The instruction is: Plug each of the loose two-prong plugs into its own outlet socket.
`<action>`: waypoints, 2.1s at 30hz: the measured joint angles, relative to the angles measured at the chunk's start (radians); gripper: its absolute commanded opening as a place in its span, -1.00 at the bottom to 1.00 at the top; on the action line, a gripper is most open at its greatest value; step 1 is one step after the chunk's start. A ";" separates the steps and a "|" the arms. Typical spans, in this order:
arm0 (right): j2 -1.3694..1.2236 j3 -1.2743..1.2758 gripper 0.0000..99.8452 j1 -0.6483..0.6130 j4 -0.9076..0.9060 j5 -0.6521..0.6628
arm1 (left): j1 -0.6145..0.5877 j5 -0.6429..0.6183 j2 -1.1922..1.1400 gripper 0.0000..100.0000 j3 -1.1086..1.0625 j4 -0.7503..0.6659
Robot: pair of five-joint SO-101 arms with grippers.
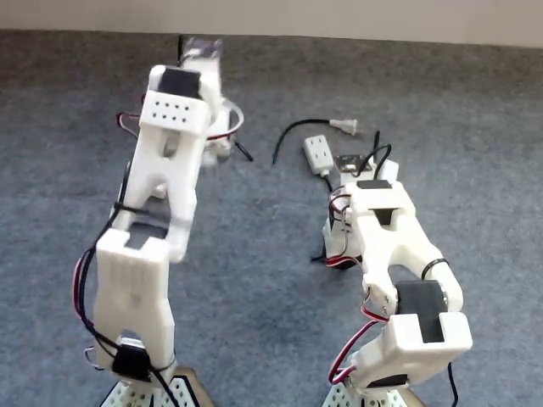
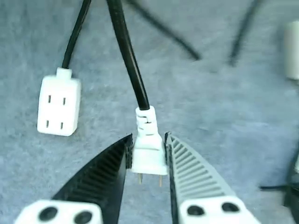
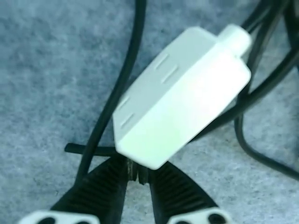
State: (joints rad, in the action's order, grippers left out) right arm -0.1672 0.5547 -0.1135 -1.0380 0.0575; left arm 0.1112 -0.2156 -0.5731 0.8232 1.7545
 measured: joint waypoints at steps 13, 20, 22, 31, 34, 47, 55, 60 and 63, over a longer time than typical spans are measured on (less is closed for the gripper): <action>0.000 0.000 -0.99 0.000 0.000 0.000 | 0.172 -0.390 0.362 -0.99 -0.250 -0.005; 0.000 0.000 -0.99 0.000 0.000 0.000 | 0.166 -0.654 0.546 -0.99 -0.420 -0.012; 0.000 0.000 -0.99 0.000 0.000 0.000 | 0.143 -0.749 0.594 -0.99 -0.479 -0.037; 0.000 0.000 -0.99 -0.014 0.000 0.000 | 0.124 -1.056 0.858 -0.99 -0.867 -0.374; -0.003 0.000 -0.99 -0.014 0.015 0.000 | 0.121 -1.122 0.953 -0.99 -1.043 -0.548; -0.011 -0.020 -0.99 -0.014 -0.002 0.000 | 0.124 -1.178 1.275 -0.99 -1.820 -1.527; -0.025 -0.373 -0.99 -0.081 -0.267 0.000 | 0.175 -1.178 1.361 -0.99 -2.170 -2.117; -0.026 -0.580 -0.99 -0.143 -0.434 -0.002 | 0.195 -1.178 1.366 -0.99 -2.229 -2.257; -0.026 -0.646 -0.99 -0.193 -0.491 -0.002 | 0.199 -1.178 1.366 -0.99 -2.242 -2.265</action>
State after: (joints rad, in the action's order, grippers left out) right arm -0.1933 -0.0913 -0.3069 -1.5290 0.0560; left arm 0.3107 -1.3940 0.7925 -1.4185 -0.5102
